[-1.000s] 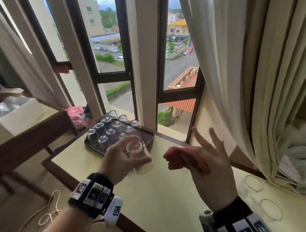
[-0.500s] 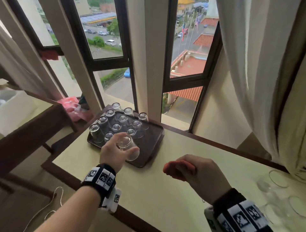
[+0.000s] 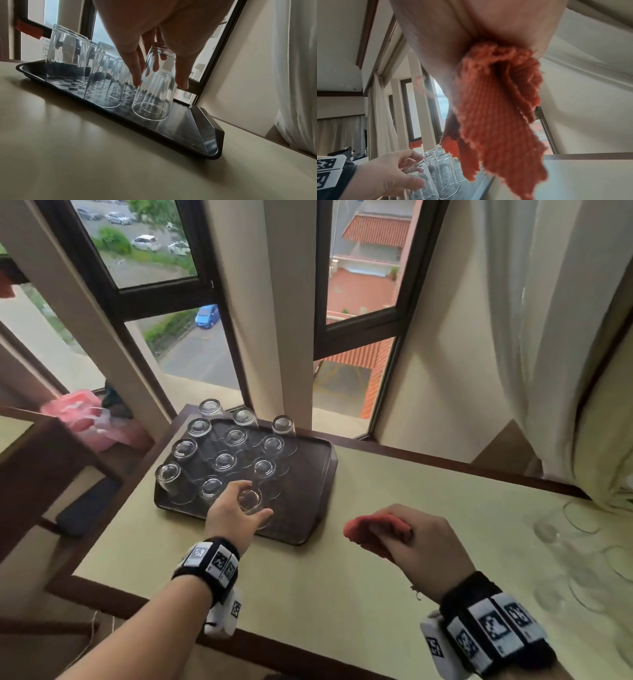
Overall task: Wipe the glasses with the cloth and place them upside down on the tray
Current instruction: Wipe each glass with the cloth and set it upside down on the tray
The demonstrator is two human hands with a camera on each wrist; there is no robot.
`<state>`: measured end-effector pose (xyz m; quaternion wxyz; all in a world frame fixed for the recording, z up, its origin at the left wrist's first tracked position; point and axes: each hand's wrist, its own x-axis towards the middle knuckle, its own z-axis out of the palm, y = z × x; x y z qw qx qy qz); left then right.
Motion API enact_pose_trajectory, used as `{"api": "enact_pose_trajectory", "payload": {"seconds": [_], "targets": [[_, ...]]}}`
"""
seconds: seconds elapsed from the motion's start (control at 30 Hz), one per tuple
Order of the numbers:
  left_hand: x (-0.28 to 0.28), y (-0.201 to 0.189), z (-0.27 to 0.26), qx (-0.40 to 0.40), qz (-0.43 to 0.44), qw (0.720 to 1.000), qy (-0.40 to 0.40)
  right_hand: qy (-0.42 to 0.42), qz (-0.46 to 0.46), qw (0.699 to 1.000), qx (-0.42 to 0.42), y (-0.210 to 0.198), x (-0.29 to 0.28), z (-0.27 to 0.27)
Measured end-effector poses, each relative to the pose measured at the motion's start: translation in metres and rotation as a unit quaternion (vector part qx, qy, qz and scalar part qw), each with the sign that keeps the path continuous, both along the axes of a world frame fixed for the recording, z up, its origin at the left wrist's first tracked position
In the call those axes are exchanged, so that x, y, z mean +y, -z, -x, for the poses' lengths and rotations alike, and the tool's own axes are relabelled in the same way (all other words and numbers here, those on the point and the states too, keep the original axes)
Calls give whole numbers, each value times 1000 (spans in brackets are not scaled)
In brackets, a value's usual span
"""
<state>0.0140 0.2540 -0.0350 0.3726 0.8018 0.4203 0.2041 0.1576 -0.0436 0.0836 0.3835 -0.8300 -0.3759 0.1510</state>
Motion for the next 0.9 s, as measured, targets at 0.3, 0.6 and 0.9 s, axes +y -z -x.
{"api": "enact_pose_trajectory", "payload": {"seconds": [0.3, 0.6, 0.9], "targets": [[2, 16, -3, 19, 2, 1000, 5, 26, 35, 999, 0, 6, -2, 11], [-4, 22, -11, 43, -10, 999, -1, 47, 44, 998, 23, 9, -22, 10], [-65, -36, -9, 4, -177, 982, -60, 131, -18, 991, 22, -10, -82, -3]]}}
